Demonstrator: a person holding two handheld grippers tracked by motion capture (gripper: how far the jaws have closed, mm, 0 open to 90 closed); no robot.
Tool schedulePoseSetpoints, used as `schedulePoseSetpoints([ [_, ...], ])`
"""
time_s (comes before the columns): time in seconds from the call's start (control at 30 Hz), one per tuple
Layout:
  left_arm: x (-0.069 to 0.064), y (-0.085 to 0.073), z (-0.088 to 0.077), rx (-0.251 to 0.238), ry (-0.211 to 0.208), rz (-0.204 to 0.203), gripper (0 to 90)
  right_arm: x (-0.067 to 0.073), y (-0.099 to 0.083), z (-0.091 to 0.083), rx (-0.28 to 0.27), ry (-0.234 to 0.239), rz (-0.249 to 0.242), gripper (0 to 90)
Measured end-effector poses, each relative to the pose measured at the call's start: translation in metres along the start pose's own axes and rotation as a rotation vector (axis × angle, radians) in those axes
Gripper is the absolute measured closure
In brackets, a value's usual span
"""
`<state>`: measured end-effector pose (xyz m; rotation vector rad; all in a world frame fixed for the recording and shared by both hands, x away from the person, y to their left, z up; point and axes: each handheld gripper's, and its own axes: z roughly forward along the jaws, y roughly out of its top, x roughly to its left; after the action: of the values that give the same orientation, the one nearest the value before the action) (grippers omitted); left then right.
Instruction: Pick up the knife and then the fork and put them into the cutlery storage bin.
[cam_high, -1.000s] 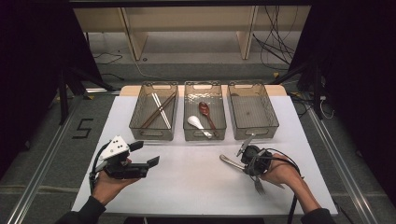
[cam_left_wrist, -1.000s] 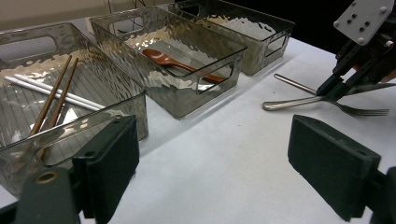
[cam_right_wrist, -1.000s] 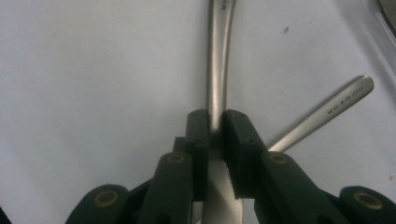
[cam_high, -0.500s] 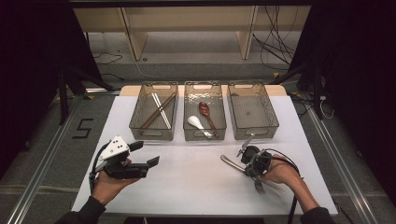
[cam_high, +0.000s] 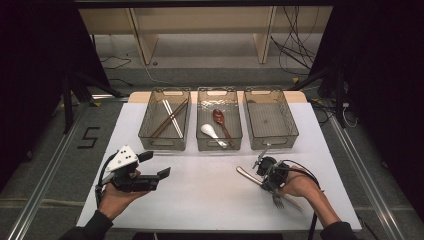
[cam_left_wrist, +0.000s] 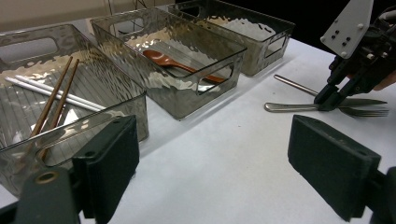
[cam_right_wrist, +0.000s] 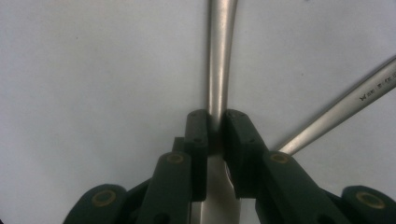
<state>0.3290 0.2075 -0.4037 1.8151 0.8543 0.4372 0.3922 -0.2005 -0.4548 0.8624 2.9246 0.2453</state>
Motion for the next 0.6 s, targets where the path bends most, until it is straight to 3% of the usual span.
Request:
schedulePoseSetpoints([
  [0.37, 0.000, 0.000, 0.000, -0.003, 0.001, -0.001, 16.2, 0.002, 0.001, -0.001, 0.000, -0.016, -0.008, 80.9],
  [0.6, 0.001, 0.000, -0.001, -0.005, 0.003, -0.006, 16.2, -0.001, 0.000, -0.015, -0.060, -0.027, 0.013, 80.9],
])
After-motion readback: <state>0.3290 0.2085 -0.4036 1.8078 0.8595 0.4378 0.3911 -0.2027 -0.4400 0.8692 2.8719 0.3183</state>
